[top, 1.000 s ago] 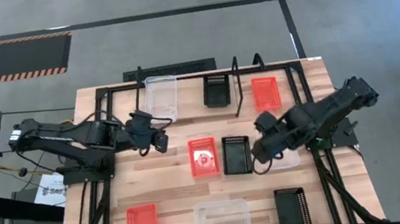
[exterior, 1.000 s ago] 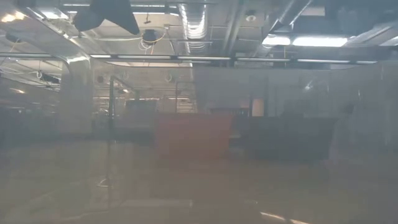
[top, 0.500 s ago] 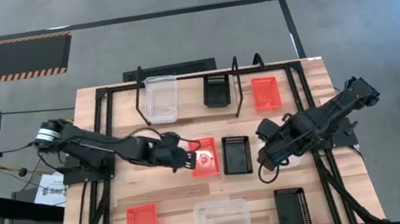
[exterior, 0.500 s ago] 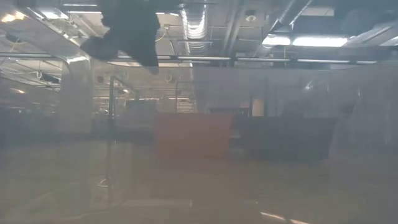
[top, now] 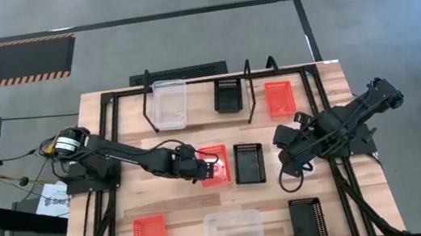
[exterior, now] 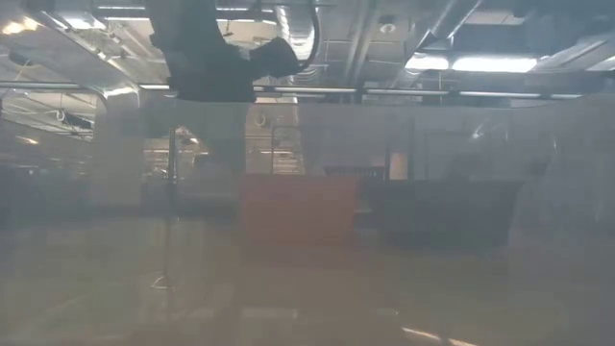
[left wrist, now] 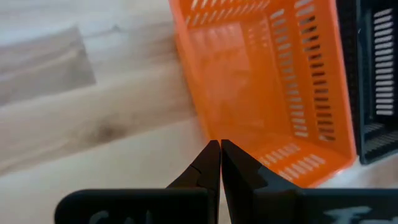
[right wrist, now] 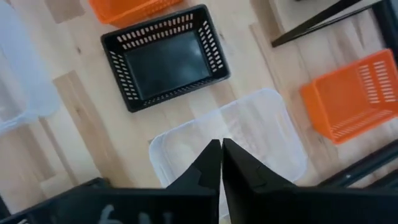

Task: Stack baskets on shelf by color
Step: Put the center orange bin on the shelf

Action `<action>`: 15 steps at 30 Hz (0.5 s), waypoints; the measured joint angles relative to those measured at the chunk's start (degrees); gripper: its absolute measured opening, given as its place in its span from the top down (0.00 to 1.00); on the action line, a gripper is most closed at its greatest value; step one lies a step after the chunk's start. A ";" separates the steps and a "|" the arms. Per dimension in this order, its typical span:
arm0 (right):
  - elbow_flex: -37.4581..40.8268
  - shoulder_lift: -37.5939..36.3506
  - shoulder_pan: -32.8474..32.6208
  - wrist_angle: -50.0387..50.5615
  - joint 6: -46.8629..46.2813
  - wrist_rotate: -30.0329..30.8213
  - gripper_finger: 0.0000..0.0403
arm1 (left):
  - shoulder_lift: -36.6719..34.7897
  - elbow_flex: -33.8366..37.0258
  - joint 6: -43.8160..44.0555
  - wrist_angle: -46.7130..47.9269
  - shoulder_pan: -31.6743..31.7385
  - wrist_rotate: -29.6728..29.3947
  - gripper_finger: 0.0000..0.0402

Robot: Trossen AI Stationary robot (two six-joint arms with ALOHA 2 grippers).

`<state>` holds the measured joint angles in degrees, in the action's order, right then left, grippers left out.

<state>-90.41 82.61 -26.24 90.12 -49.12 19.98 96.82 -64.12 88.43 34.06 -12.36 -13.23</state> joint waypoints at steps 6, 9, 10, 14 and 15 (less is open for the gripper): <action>0.01 0.02 -0.11 -0.09 1.94 -0.05 0.91 | -0.52 -0.02 -4.63 -2.27 2.51 0.44 1.00; 0.00 0.02 -0.15 -0.06 2.59 -0.05 0.91 | -0.52 -0.02 -6.41 -2.59 3.61 1.30 1.00; 0.01 0.02 -0.15 -0.10 2.69 -0.05 0.91 | -0.52 -0.02 -6.96 -2.49 3.96 2.01 1.00; 0.02 0.02 -0.15 -0.09 3.11 -0.08 0.91 | -0.52 -0.02 -8.58 -2.55 4.93 4.76 1.00; 0.02 0.02 -0.15 -0.11 3.12 -0.08 0.91 | -0.52 -0.02 -8.93 -2.59 5.11 5.60 1.00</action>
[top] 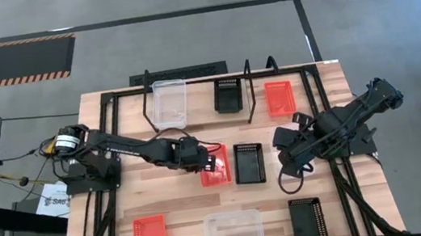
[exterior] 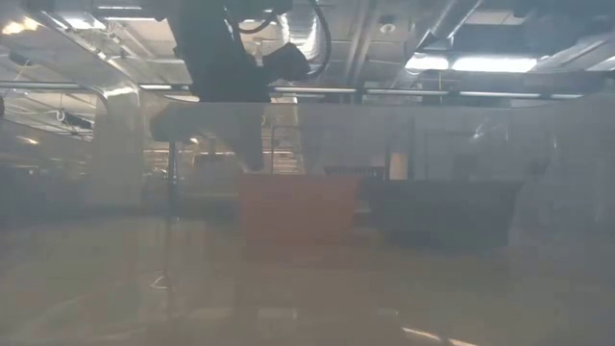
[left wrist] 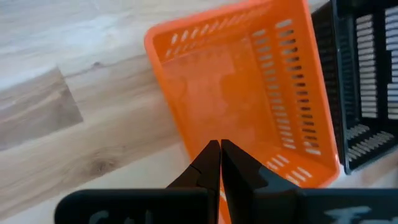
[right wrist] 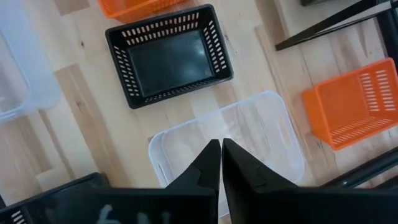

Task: Stack baskets on shelf by color
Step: Put the center orange bin on the shelf

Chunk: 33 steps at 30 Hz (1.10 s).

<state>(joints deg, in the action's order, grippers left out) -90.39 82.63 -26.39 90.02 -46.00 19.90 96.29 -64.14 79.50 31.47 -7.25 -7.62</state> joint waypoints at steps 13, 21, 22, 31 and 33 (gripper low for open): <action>0.00 0.02 0.00 -0.20 -0.02 -0.04 0.91 | 0.00 0.00 -13.34 -14.45 3.32 6.48 0.88; 0.00 0.02 -1.19 -0.99 -2.34 -0.02 0.91 | 0.00 0.00 -26.74 -28.97 5.78 6.66 0.91; 0.00 0.02 -1.47 -1.03 -2.66 -0.02 0.91 | 0.00 0.00 -27.37 -29.01 6.47 9.05 0.91; 0.00 0.02 -3.69 -2.31 -3.99 0.69 0.91 | 0.02 -0.29 -26.63 -19.40 6.70 21.88 0.72; 0.00 0.02 -4.01 -2.40 -4.13 0.75 0.91 | 0.04 -1.66 -27.12 -14.14 6.15 23.27 0.65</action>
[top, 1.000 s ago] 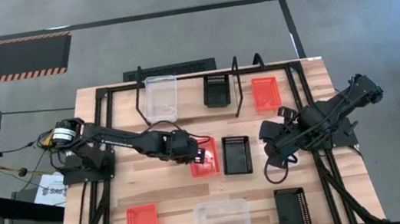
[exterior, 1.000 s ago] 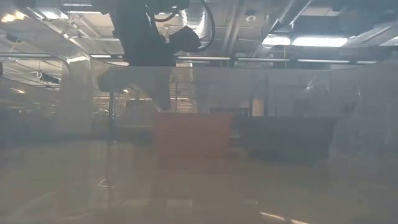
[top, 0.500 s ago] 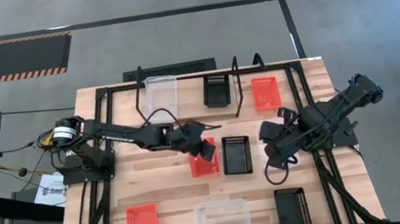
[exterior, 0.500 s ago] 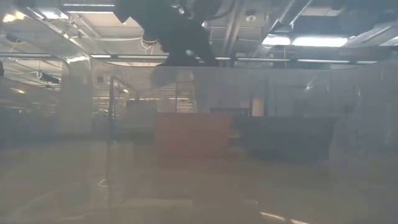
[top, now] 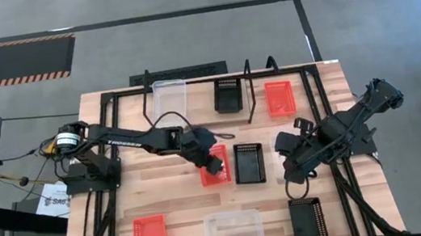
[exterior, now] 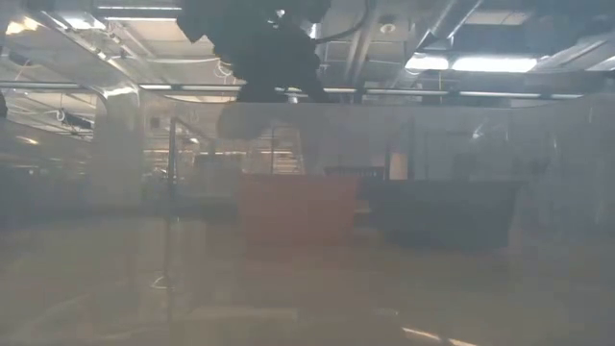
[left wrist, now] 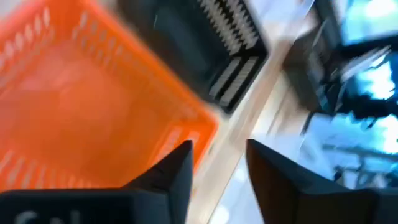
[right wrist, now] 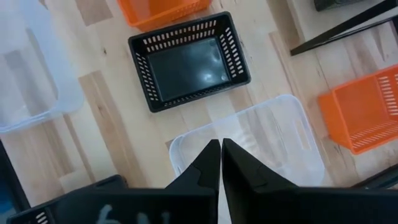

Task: Stack baskets on shelf by color
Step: Put the center orange bin on the shelf

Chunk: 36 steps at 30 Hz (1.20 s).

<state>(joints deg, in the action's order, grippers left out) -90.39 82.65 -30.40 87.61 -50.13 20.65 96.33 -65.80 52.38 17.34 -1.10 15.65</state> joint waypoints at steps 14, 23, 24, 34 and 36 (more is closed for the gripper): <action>0.02 0.00 -0.01 0.04 -0.39 0.37 0.91 | 0.27 -8.66 11.35 35.18 -1.03 -17.47 0.56; 0.02 0.00 -0.01 -0.26 0.50 0.49 0.91 | 7.57 -7.96 14.78 29.41 -1.66 -17.39 0.56; 0.02 0.02 -0.01 -0.34 0.50 0.49 0.91 | 8.27 -7.96 14.78 28.80 -1.69 -17.40 0.56; 0.02 0.02 -0.01 -0.87 0.71 0.49 0.91 | 9.13 -8.30 9.88 28.15 -1.67 -19.11 0.88; 0.02 0.02 -0.01 -0.94 0.71 0.49 0.91 | 9.07 -9.49 8.24 27.76 -1.69 -19.42 0.96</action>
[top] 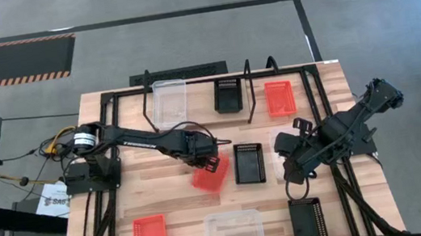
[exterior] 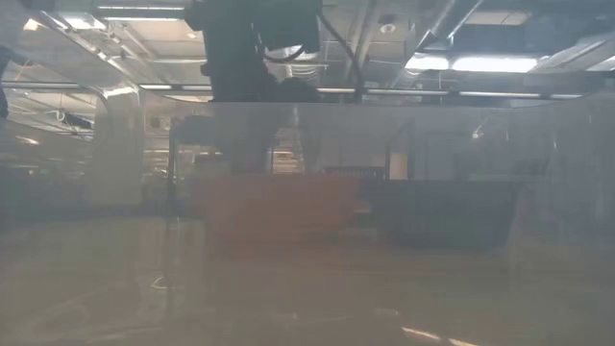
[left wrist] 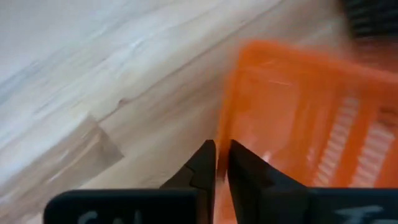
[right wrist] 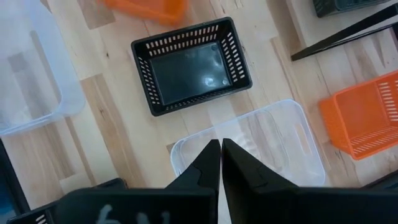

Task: Stack baskets on shelf by color
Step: Put the center orange bin on the shelf

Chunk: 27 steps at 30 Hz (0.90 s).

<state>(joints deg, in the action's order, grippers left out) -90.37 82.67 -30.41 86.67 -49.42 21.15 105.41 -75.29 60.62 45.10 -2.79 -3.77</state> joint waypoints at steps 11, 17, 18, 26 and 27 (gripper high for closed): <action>0.00 0.00 0.00 -0.24 -1.01 -0.02 0.91 | -0.42 -23.17 -6.26 15.88 -0.06 -14.98 1.00; 0.00 0.05 0.00 -0.67 -1.56 0.07 0.91 | -0.50 -37.22 -9.75 26.26 2.04 -27.12 1.00; 0.00 0.17 0.05 -0.79 -1.57 0.48 0.91 | -0.54 -38.95 -10.33 27.22 2.58 -27.23 1.00; -0.11 1.85 2.68 -4.16 2.72 7.61 0.98 | -0.55 -49.55 -12.76 43.24 3.11 -27.43 1.00; -0.09 2.12 3.83 -4.42 3.98 8.47 0.98 | -0.55 -50.81 -12.21 45.35 2.65 -27.66 1.00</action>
<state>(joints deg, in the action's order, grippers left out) -90.45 84.79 -26.59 82.26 -45.44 29.62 104.86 -126.10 48.41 90.45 -0.13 -31.43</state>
